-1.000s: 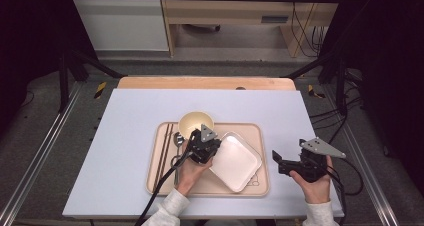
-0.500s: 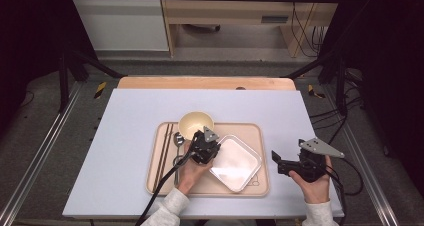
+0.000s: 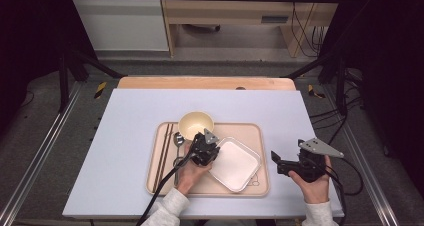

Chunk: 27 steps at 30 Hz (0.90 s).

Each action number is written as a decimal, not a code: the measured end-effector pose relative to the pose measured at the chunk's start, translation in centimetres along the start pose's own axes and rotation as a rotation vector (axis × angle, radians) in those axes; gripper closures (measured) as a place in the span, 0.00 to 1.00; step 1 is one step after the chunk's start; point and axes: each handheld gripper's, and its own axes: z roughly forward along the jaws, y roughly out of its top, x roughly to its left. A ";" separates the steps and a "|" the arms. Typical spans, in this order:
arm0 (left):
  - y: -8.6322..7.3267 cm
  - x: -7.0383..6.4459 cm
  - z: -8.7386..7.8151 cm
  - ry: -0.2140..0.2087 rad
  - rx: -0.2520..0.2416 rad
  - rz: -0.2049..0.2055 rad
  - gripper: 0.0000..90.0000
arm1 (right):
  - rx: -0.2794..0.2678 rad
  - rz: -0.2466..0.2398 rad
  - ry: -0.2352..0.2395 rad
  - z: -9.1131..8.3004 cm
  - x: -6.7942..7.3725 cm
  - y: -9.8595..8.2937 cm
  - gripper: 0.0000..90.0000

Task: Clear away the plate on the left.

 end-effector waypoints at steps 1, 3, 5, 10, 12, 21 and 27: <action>0.0 0.0 -0.3 -0.002 -0.005 -0.003 0.87 | 0.000 0.001 -0.001 0.0 0.0 0.0 0.01; 0.1 0.0 -1.0 -0.005 -0.022 0.004 0.84 | 0.003 0.000 -0.002 0.0 -0.1 0.0 0.01; 0.2 -0.1 -2.1 -0.009 -0.048 0.010 0.80 | 0.001 -0.002 -0.002 0.0 0.0 0.0 0.01; 0.1 0.3 -4.4 -0.031 -0.088 0.007 0.73 | 0.004 0.000 -0.003 0.0 0.0 0.0 0.01; -0.1 0.6 -5.3 -0.031 -0.107 0.002 0.69 | 0.005 -0.002 -0.004 0.1 0.0 0.0 0.01; -1.4 2.8 -8.9 -0.004 -0.197 -0.026 0.45 | 0.006 -0.002 -0.011 0.0 -0.1 0.0 0.01; -2.5 4.4 -11.5 0.019 -0.247 -0.049 0.39 | 0.009 0.001 -0.017 0.1 -0.2 -0.1 0.01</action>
